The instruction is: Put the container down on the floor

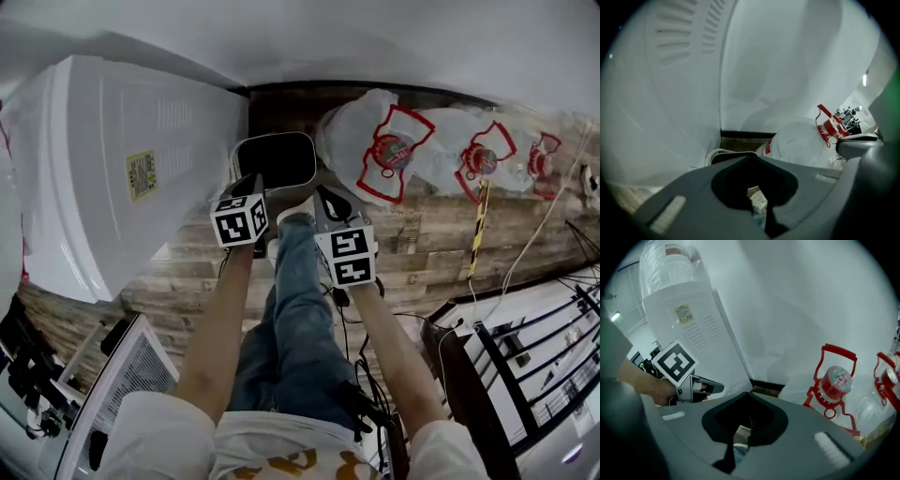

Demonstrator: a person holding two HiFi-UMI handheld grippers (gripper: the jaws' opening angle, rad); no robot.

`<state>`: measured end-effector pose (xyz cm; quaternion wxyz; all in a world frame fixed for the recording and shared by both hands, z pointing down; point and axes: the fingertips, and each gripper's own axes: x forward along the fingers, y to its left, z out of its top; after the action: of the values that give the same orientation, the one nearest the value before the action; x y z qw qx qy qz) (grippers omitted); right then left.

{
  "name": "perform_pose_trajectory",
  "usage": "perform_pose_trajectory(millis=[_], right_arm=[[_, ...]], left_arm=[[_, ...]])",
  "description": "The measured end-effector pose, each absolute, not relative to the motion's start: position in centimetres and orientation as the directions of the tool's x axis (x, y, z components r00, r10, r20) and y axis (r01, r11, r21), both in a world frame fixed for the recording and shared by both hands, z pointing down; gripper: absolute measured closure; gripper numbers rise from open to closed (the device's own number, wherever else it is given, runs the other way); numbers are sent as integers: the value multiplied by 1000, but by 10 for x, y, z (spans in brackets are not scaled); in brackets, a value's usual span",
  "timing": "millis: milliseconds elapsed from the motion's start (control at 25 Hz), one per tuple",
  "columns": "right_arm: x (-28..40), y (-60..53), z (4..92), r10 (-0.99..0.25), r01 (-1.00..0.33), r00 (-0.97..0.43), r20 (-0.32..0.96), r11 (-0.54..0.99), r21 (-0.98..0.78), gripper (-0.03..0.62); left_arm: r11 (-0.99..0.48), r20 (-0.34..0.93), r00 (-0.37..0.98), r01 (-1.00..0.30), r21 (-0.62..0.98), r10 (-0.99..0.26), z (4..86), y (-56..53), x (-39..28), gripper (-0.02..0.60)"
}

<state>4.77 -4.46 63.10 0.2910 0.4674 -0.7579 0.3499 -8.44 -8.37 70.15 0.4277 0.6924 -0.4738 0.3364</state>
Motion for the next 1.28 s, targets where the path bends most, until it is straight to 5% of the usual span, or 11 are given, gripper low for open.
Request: perform_pose_trajectory(millis=[480, 1280], right_arm=[[58, -46, 558, -555, -925, -373, 744, 281, -254, 566], [55, -38, 415, -702, -923, -381, 601, 257, -285, 566]], left_arm=[[-224, 785, 467, -884, 410, -407, 611, -98, -62, 581], [-377, 672, 542, -838, 394, -504, 454, -90, -46, 581]])
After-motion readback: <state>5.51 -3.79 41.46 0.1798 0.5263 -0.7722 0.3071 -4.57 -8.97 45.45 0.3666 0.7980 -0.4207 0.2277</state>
